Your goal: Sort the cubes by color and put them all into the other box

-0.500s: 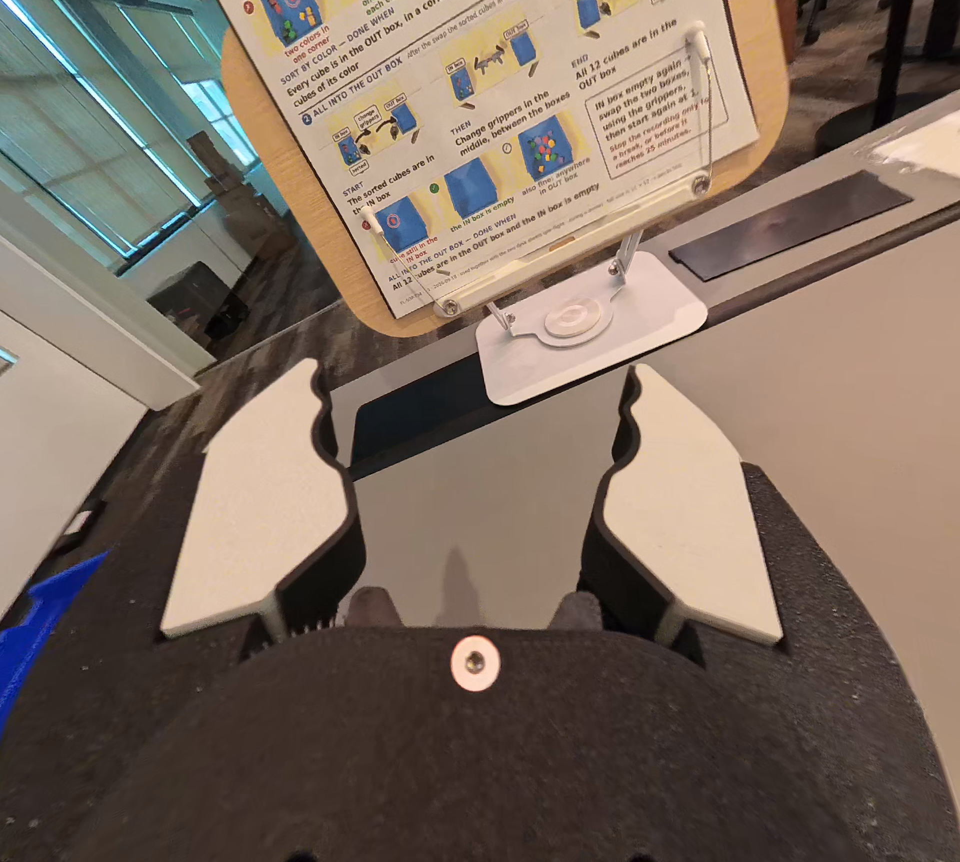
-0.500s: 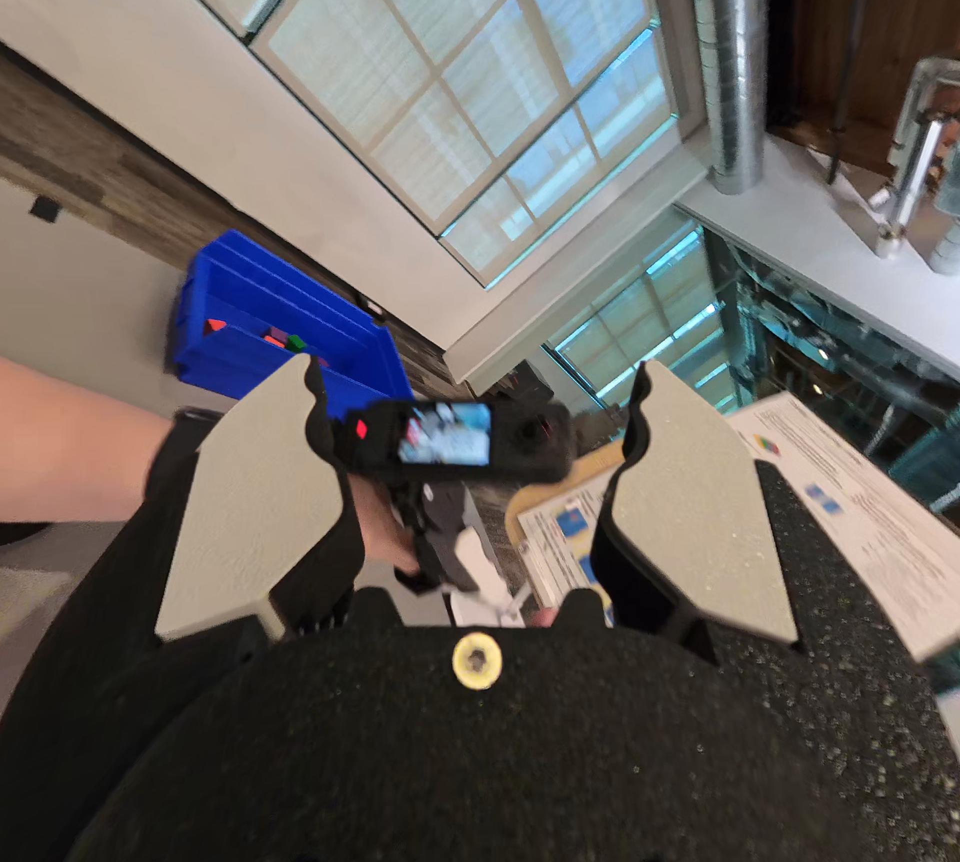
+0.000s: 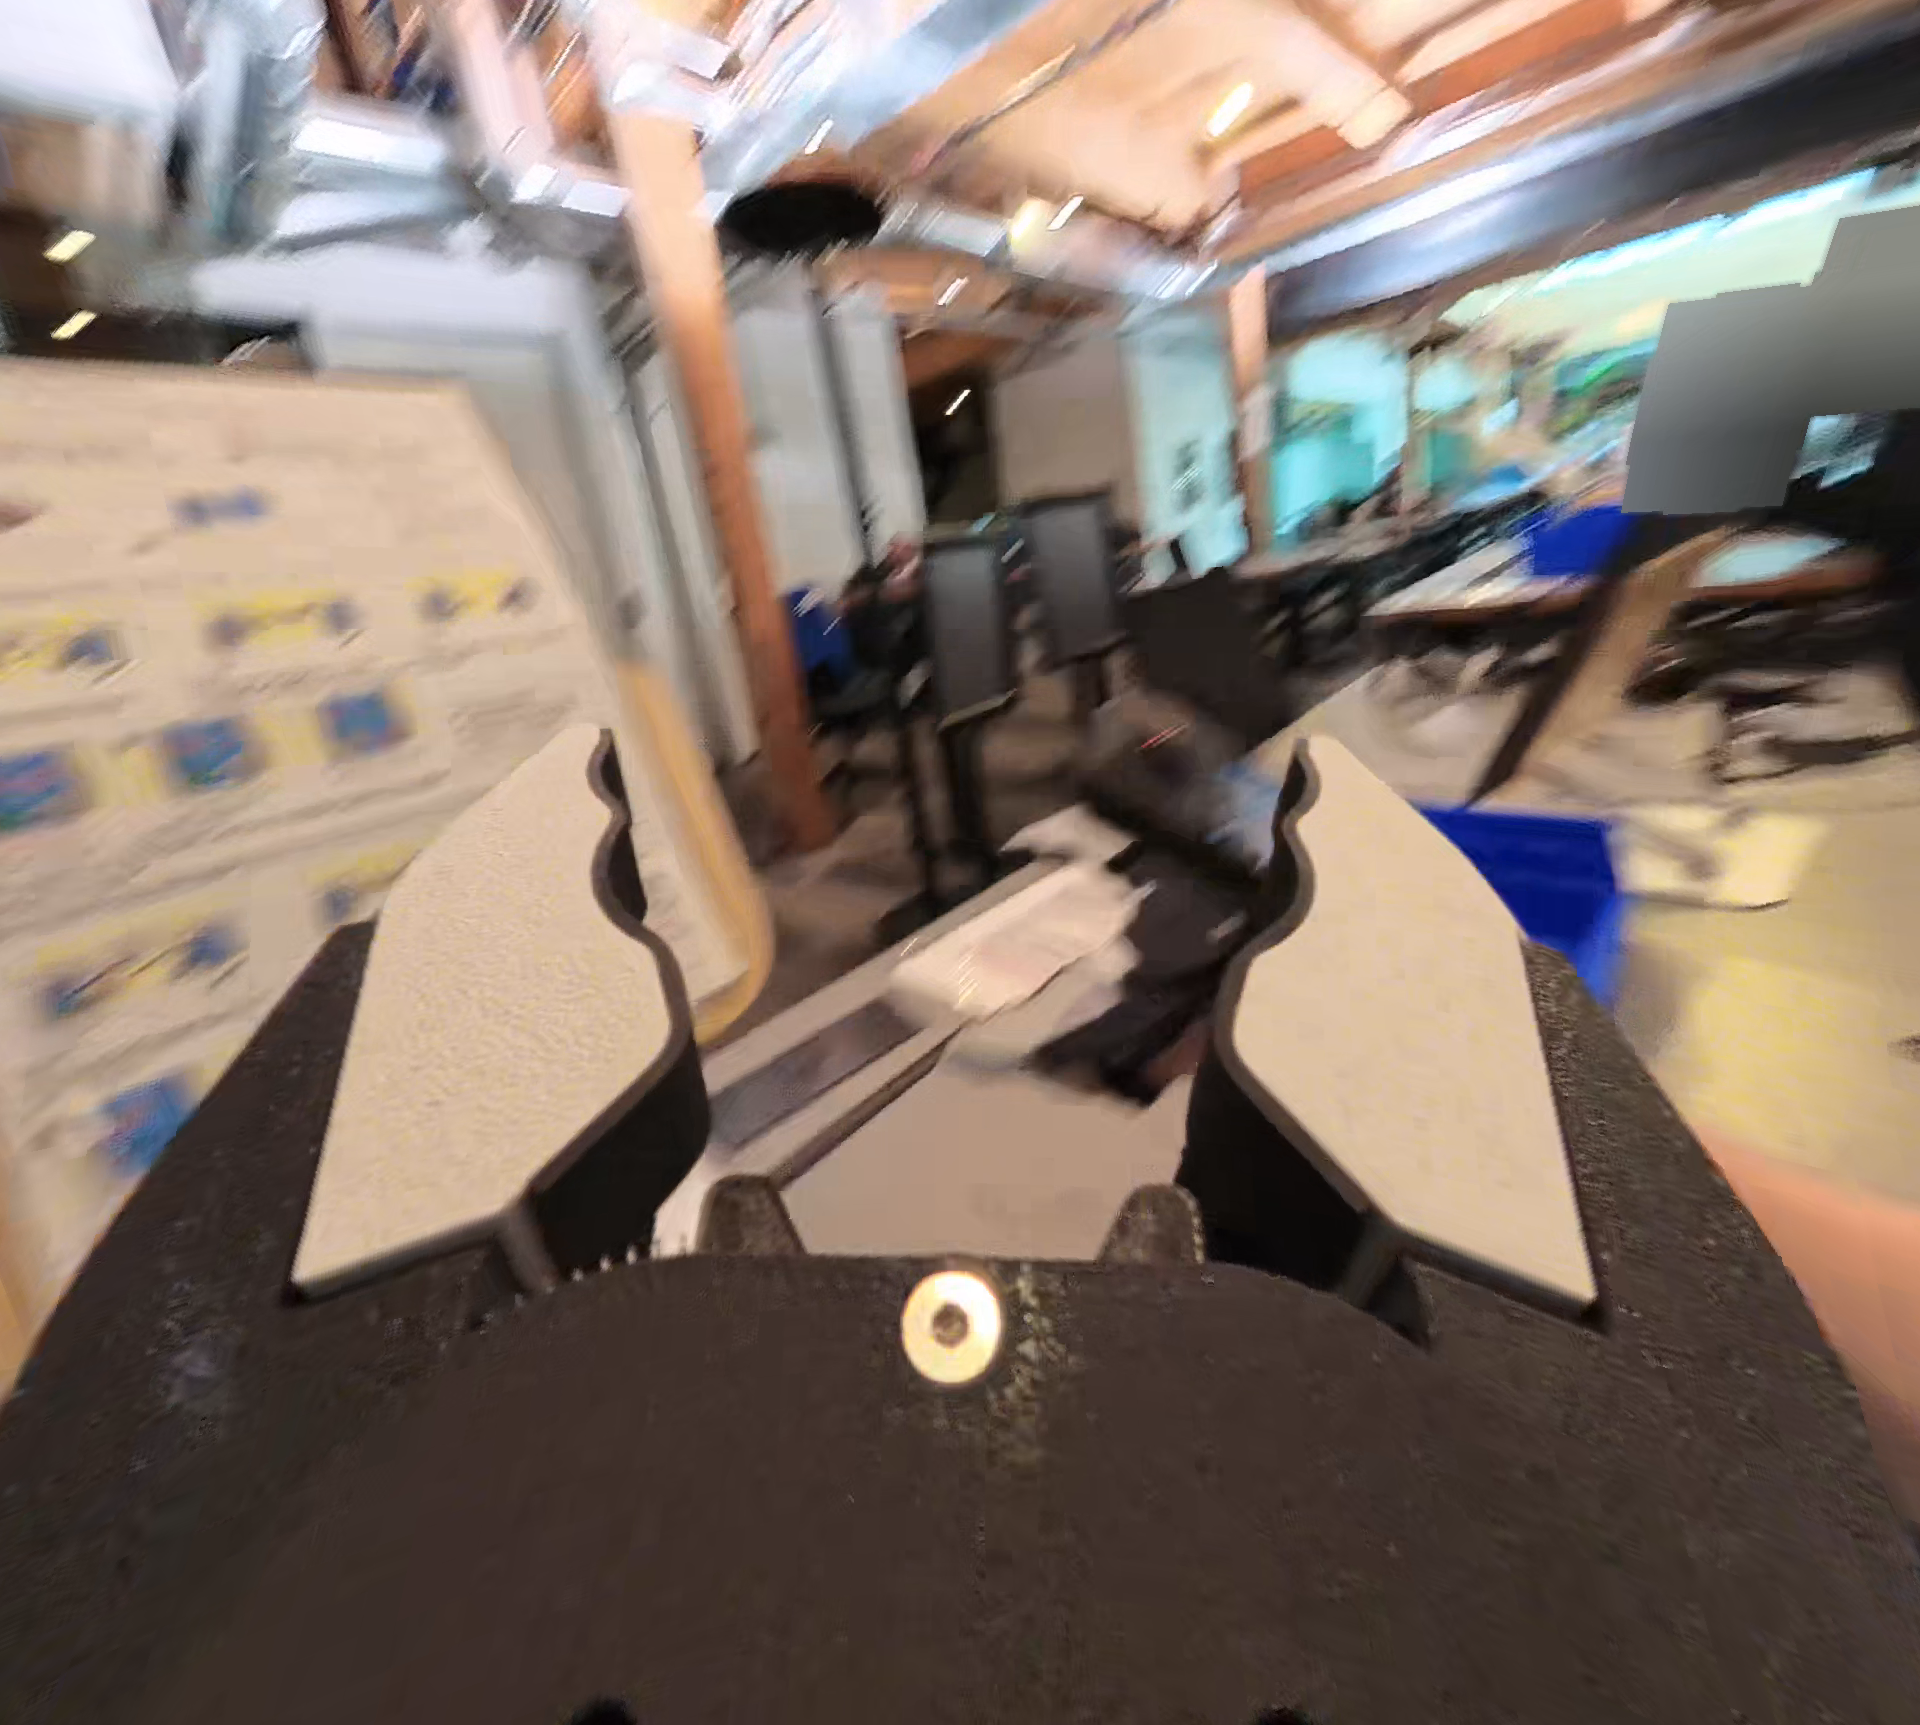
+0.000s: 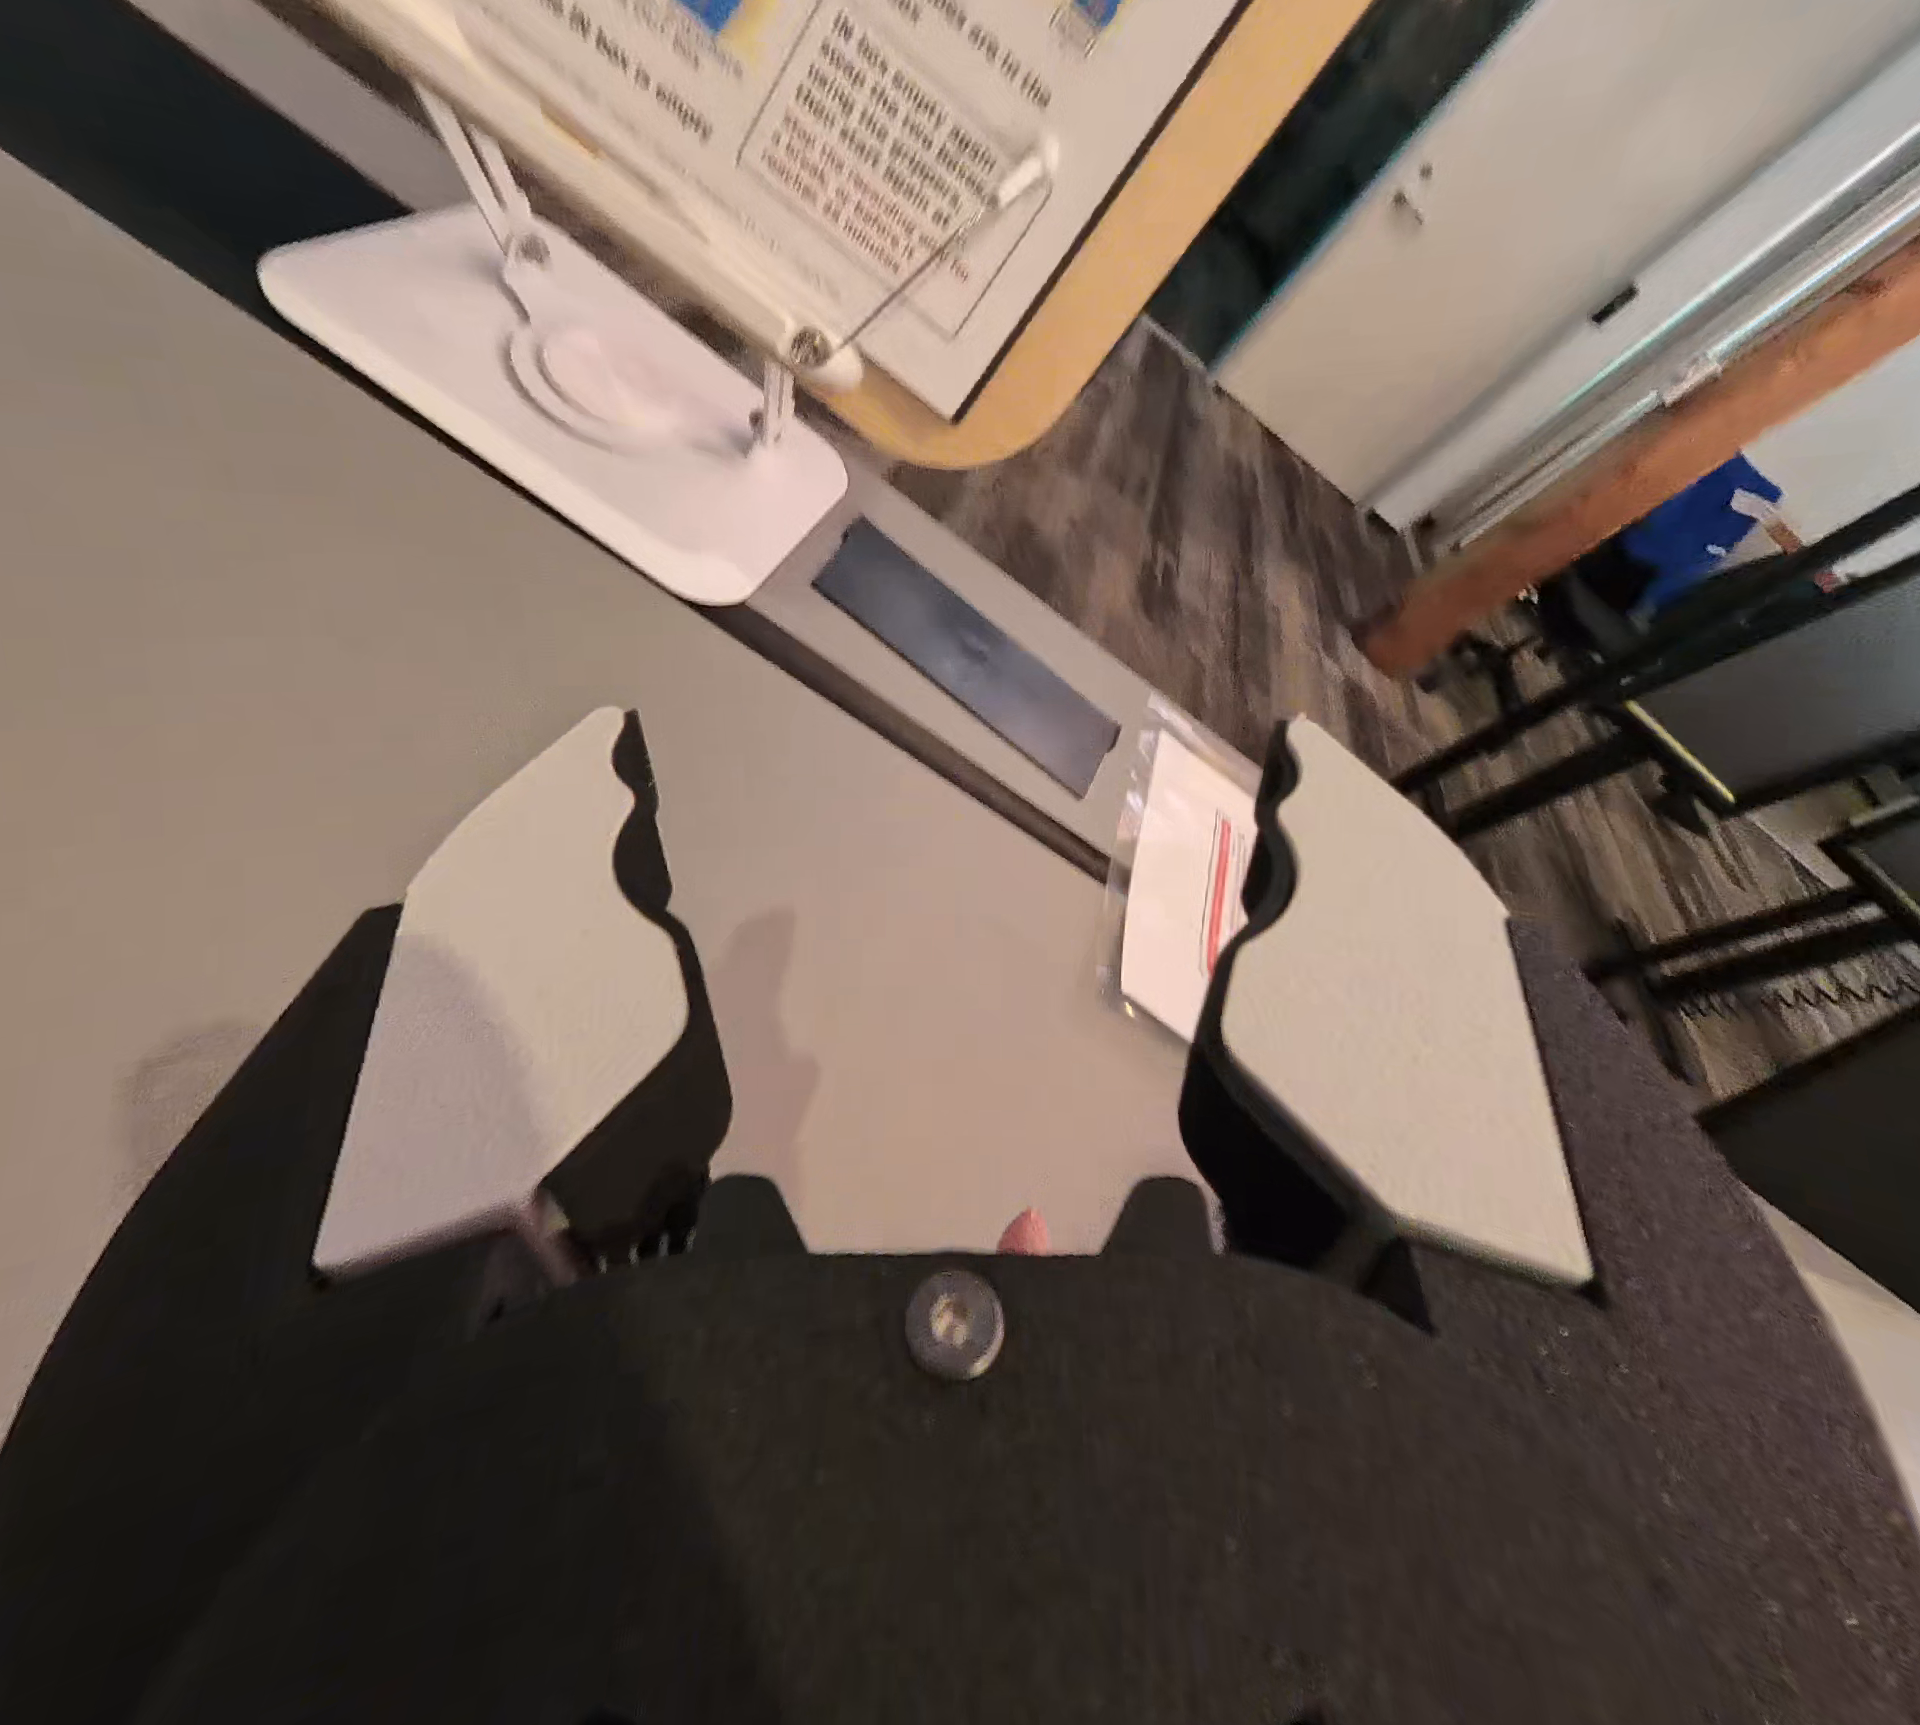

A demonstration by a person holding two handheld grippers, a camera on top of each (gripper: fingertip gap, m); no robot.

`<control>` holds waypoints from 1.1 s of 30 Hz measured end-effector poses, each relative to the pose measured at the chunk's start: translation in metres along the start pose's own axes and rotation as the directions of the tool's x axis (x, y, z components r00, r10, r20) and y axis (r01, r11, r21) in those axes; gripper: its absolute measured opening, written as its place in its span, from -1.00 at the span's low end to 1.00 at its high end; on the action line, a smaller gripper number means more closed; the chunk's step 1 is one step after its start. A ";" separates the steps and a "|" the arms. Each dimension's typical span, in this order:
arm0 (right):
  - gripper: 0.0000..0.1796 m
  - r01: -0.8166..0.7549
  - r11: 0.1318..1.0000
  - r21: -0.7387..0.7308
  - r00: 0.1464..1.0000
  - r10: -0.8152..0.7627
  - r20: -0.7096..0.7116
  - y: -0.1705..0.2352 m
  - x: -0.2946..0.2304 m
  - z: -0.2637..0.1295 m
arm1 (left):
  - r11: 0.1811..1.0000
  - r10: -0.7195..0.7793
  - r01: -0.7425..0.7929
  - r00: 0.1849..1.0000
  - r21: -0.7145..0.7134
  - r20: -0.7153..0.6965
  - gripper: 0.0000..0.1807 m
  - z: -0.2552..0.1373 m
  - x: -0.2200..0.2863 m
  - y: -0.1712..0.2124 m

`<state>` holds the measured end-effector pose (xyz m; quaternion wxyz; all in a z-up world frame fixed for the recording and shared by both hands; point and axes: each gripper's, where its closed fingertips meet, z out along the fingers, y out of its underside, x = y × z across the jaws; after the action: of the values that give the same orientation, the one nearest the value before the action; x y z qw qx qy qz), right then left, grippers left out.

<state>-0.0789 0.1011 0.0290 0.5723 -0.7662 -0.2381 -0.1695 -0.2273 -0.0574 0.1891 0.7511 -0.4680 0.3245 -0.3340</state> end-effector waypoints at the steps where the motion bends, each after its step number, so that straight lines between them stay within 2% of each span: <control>1: 0.21 0.011 1.000 -0.028 1.000 -0.011 0.001 0.002 -0.007 0.002 | 0.996 -0.008 0.014 0.998 0.092 -0.069 0.33 -0.002 0.021 -0.014; 3: 0.21 0.049 0.997 -0.067 0.999 -0.050 -0.015 0.001 -0.019 0.003 | 0.967 -0.011 0.057 0.984 0.249 -0.179 0.35 -0.010 0.056 -0.035; 8: 0.22 0.132 0.985 -0.114 0.991 -0.133 0.002 -0.009 -0.053 -0.004 | 0.931 -0.057 0.165 0.947 0.325 -0.317 0.41 -0.020 0.097 -0.042; 13: 0.22 0.185 0.975 -0.120 0.982 -0.187 0.000 -0.018 -0.070 -0.013 | 0.877 0.046 0.101 0.956 0.471 -0.291 0.40 -0.037 0.104 -0.049; 17: 0.21 0.224 0.968 -0.118 0.974 -0.227 -0.015 -0.023 -0.077 -0.016 | 0.854 0.170 -0.019 0.955 0.519 -0.245 0.41 -0.041 0.119 -0.047; 27: 0.22 0.300 0.946 -0.120 0.953 -0.303 -0.006 -0.024 -0.097 -0.016 | 0.823 0.309 -0.191 0.941 0.534 -0.140 0.38 -0.038 0.122 -0.038; 33: 0.22 0.320 0.941 -0.113 0.947 -0.322 0.005 -0.026 -0.104 -0.018 | 0.840 0.313 -0.207 0.940 0.502 -0.137 0.37 -0.032 0.120 -0.032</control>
<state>-0.1799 0.0719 -0.0005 0.4949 -0.7469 -0.3459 -0.2787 -0.1911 -0.1805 0.1862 0.8426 -0.1795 0.3711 -0.3467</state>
